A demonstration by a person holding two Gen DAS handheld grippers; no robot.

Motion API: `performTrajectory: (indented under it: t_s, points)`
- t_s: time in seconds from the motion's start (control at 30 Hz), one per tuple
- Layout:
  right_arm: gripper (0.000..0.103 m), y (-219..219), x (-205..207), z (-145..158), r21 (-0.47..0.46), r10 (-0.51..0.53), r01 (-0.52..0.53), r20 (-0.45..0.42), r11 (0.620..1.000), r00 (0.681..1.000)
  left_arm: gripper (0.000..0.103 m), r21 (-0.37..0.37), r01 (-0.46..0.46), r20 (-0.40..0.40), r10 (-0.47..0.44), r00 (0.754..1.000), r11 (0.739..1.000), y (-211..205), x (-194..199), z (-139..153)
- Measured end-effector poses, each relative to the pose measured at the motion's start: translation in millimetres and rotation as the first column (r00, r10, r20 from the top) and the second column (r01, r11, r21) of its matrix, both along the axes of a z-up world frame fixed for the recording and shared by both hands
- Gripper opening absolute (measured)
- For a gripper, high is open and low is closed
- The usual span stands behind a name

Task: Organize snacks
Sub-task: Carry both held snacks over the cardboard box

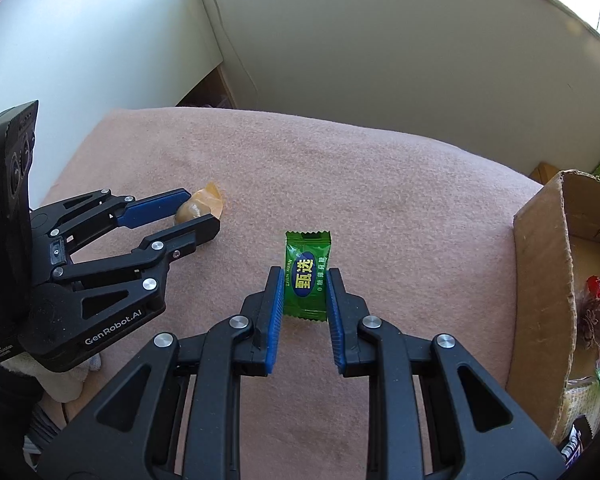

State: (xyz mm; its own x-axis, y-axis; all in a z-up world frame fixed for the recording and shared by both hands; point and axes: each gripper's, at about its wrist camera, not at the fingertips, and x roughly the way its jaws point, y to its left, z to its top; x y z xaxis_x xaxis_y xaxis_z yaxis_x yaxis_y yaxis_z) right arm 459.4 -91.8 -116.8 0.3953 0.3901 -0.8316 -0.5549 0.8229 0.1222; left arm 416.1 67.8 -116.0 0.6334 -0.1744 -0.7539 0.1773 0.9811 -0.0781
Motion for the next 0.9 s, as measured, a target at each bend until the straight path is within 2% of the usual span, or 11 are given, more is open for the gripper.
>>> performTrajectory:
  t_s: [0.07,0.13,0.33,0.57,0.9]
  points:
    - [0.022,-3,-4,3,0.003,-0.004,0.004,0.009,1.0,1.0,0.031,0.001,-0.005,0.005,0.005,1.0,1.0,-2,-2,1]
    - [0.022,-5,-10,6,0.006,-0.008,0.008,0.015,1.0,1.0,0.031,-0.03,-0.003,0.006,0.003,1.0,1.0,-1,-6,5]
    - [0.022,-26,-26,22,0.047,-0.023,0.021,0.06,0.999,0.998,0.031,-0.018,0.033,0.097,-0.031,0.995,0.999,-15,-28,34]
    - [0.022,-61,-48,46,0.067,-0.051,0.043,0.137,0.997,0.989,0.031,-0.012,0.122,0.193,-0.118,0.974,0.992,-49,-51,66]
    - [0.022,-122,-66,74,0.079,-0.143,0.128,0.222,0.989,0.964,0.031,-0.056,0.236,0.241,-0.216,0.946,0.97,-106,-57,86]
